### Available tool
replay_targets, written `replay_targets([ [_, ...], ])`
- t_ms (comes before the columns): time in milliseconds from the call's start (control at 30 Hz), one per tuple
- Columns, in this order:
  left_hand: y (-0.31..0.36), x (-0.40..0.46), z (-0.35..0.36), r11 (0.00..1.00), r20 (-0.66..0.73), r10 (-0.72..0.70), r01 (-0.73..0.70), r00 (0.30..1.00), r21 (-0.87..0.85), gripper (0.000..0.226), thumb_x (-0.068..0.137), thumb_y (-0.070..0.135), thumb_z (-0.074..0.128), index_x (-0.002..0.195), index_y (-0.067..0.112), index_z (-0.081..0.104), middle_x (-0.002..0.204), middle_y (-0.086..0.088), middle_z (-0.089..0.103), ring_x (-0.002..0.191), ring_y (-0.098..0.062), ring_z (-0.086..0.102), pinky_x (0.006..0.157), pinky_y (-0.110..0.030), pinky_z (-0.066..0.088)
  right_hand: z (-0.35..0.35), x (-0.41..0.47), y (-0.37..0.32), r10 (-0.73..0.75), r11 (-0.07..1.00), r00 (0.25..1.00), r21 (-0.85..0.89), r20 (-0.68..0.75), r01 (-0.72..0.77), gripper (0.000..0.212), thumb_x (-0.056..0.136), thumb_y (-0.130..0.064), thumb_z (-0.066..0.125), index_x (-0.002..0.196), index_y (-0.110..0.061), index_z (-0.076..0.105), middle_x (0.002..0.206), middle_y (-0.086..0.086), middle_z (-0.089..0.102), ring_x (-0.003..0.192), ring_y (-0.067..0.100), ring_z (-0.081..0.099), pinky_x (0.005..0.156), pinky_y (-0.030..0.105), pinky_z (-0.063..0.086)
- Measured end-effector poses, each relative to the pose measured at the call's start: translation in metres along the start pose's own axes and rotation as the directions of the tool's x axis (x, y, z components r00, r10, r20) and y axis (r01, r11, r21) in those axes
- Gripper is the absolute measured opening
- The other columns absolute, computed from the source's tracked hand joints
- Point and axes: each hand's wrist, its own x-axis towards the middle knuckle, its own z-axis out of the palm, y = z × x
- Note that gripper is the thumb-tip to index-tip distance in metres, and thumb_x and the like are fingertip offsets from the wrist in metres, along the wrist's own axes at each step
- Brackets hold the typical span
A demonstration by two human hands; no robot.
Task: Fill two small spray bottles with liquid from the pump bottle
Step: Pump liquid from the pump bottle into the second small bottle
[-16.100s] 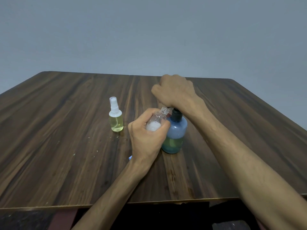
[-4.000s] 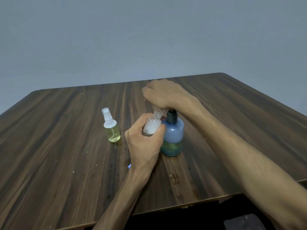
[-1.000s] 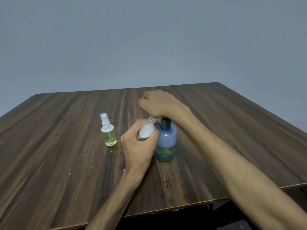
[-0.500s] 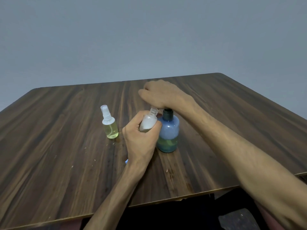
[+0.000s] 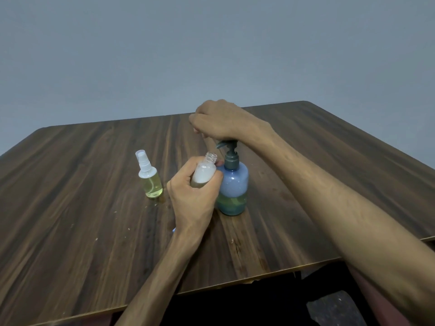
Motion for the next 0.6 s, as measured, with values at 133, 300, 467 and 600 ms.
replay_targets([
  [133, 0.001, -0.001, 0.001, 1.0, -0.009, -0.015, 0.015, 1.0, -0.011, 0.022, 0.084, 0.009, 0.07, 0.098, 0.02, 0.082, 0.091, 0.006, 0.08, 0.09, -0.006, 0.073, 0.078, -0.025, 0.057, 0.001, 0.002, -0.004, -0.003, 1.0, 0.998, -0.013, 0.063, 0.004, 0.044, 0.1, -0.035, 0.04, 0.109, -0.01, 0.075, 0.101, 0.006, 0.078, 0.091, 0.023, 0.07, 0.086, 0.037, 0.055],
  [300, -0.002, -0.001, 0.002, 1.0, -0.009, -0.012, 0.012, 1.0, 0.009, 0.012, 0.084, 0.012, 0.071, 0.092, 0.017, 0.079, 0.08, -0.004, 0.071, 0.077, -0.009, 0.061, 0.067, -0.033, 0.05, 0.017, -0.006, 0.0, -0.016, 0.997, 1.0, -0.07, -0.005, 0.015, 0.041, 0.106, -0.033, 0.035, 0.078, -0.012, 0.056, 0.08, 0.001, 0.061, 0.071, 0.019, 0.052, 0.062, 0.033, 0.035],
  [467, -0.002, 0.0, 0.002, 1.0, -0.002, -0.013, 0.013, 1.0, -0.01, 0.014, 0.083, 0.01, 0.071, 0.093, 0.017, 0.079, 0.081, -0.002, 0.073, 0.078, -0.007, 0.062, 0.069, -0.028, 0.051, 0.016, -0.006, 0.003, -0.016, 1.0, 1.0, -0.01, -0.001, 0.016, 0.037, 0.105, -0.035, 0.036, 0.085, -0.013, 0.058, 0.086, 0.003, 0.068, 0.076, 0.021, 0.056, 0.064, 0.034, 0.038],
  [600, -0.001, -0.001, 0.0, 1.0, 0.016, 0.001, -0.001, 1.0, -0.011, 0.018, 0.084, 0.01, 0.071, 0.094, 0.022, 0.08, 0.083, 0.002, 0.075, 0.08, -0.005, 0.065, 0.07, -0.024, 0.051, 0.014, -0.007, 0.0, -0.063, 0.996, 0.996, -0.075, -0.06, 0.058, 0.036, 0.106, -0.034, 0.037, 0.079, -0.014, 0.051, 0.079, 0.0, 0.059, 0.07, 0.017, 0.05, 0.06, 0.032, 0.033],
])
